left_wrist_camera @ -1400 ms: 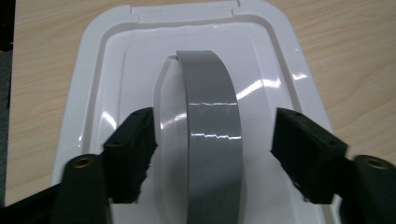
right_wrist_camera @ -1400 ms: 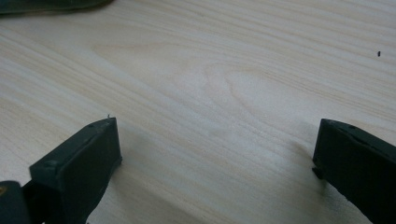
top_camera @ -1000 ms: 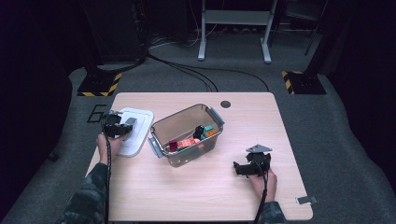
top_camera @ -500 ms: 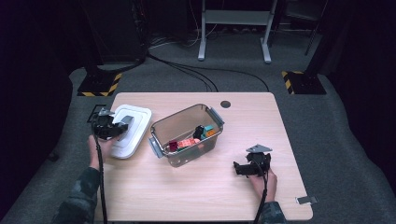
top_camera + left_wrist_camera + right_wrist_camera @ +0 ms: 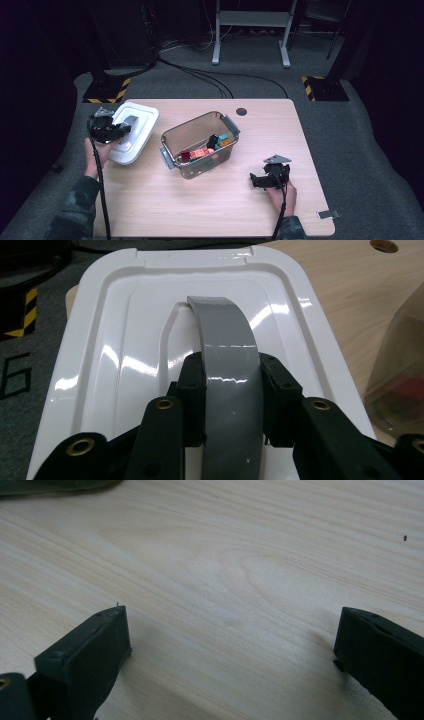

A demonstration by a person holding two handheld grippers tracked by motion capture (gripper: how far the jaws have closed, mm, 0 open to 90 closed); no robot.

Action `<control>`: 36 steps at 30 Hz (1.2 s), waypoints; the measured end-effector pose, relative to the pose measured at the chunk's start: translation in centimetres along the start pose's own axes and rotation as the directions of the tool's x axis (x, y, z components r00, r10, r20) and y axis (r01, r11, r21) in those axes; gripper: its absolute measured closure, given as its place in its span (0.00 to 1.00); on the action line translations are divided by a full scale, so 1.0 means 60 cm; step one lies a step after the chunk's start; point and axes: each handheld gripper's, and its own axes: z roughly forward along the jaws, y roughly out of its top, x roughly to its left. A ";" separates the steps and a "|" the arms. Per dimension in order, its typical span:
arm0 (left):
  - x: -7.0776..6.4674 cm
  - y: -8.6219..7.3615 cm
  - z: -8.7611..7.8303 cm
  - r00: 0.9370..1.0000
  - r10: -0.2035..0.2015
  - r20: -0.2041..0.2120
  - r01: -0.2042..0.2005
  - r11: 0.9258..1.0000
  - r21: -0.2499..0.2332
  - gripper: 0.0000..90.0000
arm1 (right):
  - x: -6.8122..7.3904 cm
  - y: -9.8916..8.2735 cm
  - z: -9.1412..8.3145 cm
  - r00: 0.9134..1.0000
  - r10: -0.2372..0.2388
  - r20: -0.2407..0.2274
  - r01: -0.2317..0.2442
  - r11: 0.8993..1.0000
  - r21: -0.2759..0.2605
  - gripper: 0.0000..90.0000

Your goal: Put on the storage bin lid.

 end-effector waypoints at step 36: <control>-0.139 0.127 -0.041 0.957 0.227 0.179 -0.224 0.974 -0.037 0.75 | 0.000 0.000 0.000 1.000 -0.001 -0.002 0.001 1.000 -0.002 0.01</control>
